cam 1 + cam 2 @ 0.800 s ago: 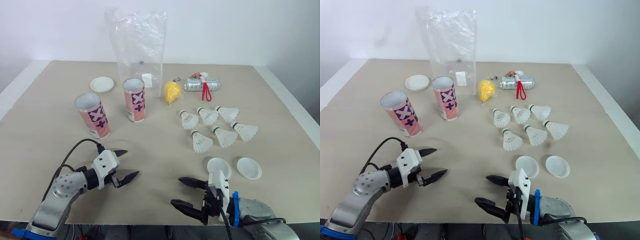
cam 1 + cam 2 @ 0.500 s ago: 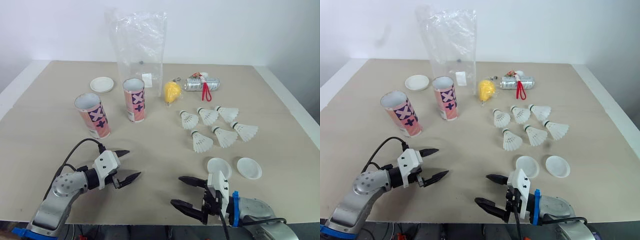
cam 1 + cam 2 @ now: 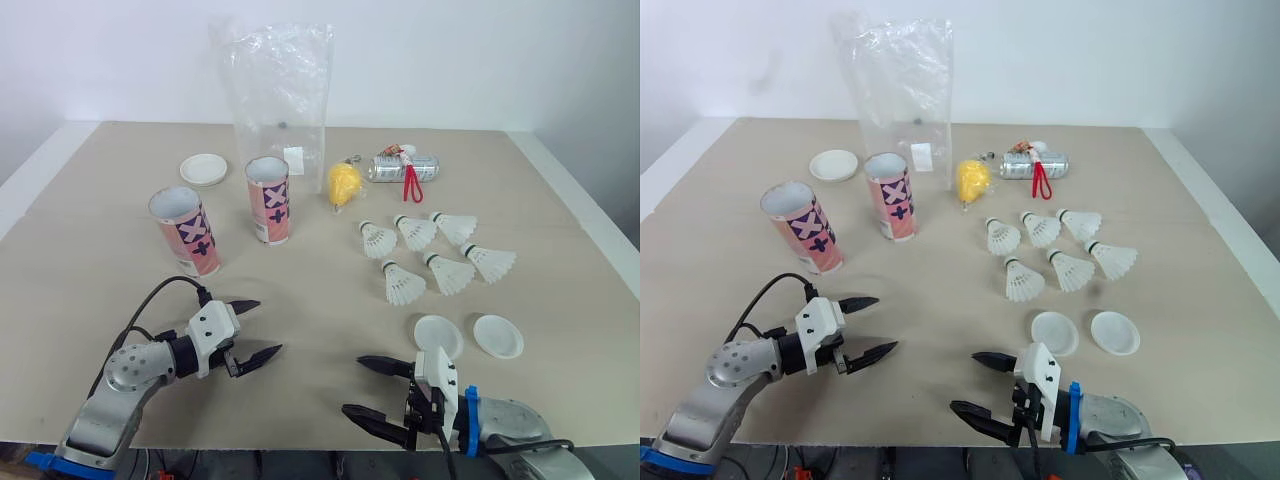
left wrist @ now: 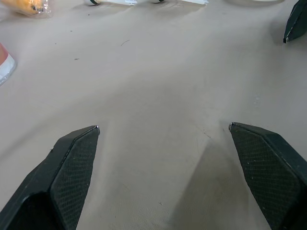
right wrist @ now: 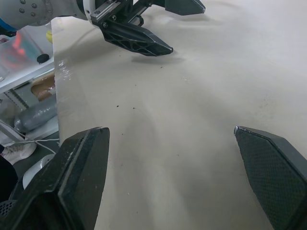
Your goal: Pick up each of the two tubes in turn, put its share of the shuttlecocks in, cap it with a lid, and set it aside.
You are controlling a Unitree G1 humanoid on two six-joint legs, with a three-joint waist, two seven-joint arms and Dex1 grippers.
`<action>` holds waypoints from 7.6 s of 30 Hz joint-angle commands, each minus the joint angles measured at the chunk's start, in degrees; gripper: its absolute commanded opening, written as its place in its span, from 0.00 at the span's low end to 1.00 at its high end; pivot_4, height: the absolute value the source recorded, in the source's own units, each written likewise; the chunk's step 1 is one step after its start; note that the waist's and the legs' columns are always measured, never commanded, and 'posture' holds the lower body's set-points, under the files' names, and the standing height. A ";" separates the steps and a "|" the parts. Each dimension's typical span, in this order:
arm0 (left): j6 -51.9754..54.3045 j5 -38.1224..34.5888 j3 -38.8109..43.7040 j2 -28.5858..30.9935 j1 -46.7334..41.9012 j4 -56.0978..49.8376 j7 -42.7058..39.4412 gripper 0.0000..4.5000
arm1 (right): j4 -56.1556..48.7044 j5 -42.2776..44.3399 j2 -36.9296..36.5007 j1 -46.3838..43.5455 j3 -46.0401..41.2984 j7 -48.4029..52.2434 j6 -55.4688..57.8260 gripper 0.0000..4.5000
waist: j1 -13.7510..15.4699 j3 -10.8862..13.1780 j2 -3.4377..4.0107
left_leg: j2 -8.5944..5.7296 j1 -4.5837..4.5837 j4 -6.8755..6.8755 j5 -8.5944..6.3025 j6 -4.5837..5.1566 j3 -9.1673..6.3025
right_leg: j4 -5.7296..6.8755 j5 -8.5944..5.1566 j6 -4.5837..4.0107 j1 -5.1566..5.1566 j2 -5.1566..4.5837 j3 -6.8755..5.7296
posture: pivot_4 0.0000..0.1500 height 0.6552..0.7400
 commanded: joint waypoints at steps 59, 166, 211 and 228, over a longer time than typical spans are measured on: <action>12.09 2.77 14.41 -20.74 -7.43 2.75 40.02 1.00 | 47.07 -5.56 6.54 -56.10 -0.01 22.83 -11.91 0.99 | -0.02 0.09 0.03 | 0.04 -0.06 0.16 0.12 0.15 -0.11 | -0.01 0.64 0.15 0.02 0.27 0.10 | 1.00 1.00; 21.35 12.81 -20.28 2.61 -41.40 11.28 -15.61 0.84 | -10.70 6.39 16.23 -18.89 -14.73 -43.22 37.21 1.00 | 0.03 0.09 0.17 | -0.05 -0.45 0.15 0.02 0.00 -0.56 | 0.00 0.08 0.19 -0.10 0.31 0.01 | 1.00 1.00; 23.81 10.94 -18.91 -0.27 -41.74 14.28 -14.88 0.83 | -11.54 -6.43 -21.45 -30.00 -15.75 -5.16 9.16 0.01 | 0.16 0.15 0.34 | -0.58 -0.54 0.25 0.22 0.34 -1.01 | 0.01 0.14 0.50 0.11 0.14 -0.01 | 1.00 1.00; 27.23 10.43 -19.48 -0.59 -42.04 12.55 -16.13 0.83 | -1.32 -18.35 -20.57 -46.39 0.57 5.17 -5.69 0.01 | 0.17 0.17 0.36 | -0.69 -0.64 0.20 0.21 0.35 -1.13 | 0.02 0.04 0.55 0.09 0.07 -0.03 | 1.00 1.00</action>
